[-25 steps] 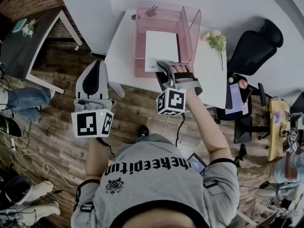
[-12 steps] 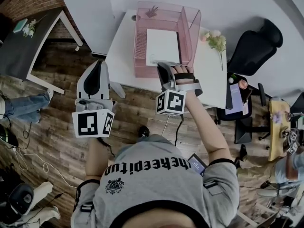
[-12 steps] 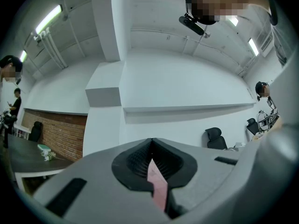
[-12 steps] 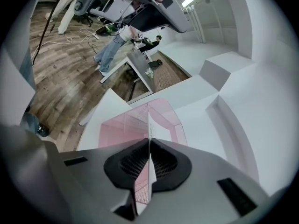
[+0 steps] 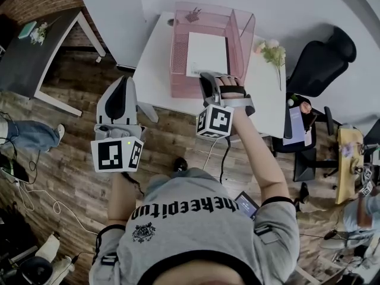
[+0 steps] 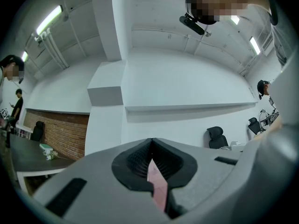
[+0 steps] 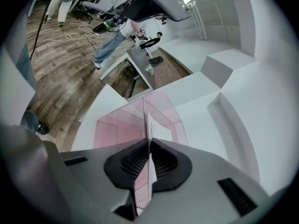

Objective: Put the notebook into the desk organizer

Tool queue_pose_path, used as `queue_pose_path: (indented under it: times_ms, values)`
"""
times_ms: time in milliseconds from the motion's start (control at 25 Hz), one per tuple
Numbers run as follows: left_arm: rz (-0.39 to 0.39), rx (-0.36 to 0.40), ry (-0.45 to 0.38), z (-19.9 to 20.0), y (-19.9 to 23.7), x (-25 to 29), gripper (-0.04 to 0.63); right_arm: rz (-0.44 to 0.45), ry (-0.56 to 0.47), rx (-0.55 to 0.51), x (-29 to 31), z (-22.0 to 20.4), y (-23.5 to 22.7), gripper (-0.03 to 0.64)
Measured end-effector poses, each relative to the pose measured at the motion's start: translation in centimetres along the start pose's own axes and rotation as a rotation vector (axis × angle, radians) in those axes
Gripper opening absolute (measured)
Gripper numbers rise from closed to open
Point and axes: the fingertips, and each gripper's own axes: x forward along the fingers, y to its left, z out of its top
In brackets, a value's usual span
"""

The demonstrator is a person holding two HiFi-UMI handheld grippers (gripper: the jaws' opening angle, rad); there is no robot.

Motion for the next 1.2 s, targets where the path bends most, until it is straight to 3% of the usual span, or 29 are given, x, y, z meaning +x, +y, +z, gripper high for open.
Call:
queue_pose_path:
  times_ms: [440,680,800,1040,1200]
  values:
    - [-0.034,-0.013,-0.008,0.4,0.4,-0.7,0.005,0.028,0.006,0.123,-0.8,0.7,0.6,0.084]
    - [-0.083,-0.018,-0.003,1.2,0.8,-1.2,0.005,-0.025,0.019,0.232,-2.8,1.8,-0.3,0.063]
    - [-0.116,-0.019,-0.007,1.8,0.7,-1.6,0.005,-0.08,0.02,0.322,-4.4,2.2,-1.2,0.003]
    - [-0.177,-0.033,-0.014,2.6,0.4,-2.7,0.005,-0.086,-0.059,0.623,-7.7,4.2,-2.0,0.002]
    - [-0.218,-0.042,-0.017,2.9,0.0,-3.8,0.005,-0.107,-0.087,0.767,-10.0,5.0,-2.2,0.002]
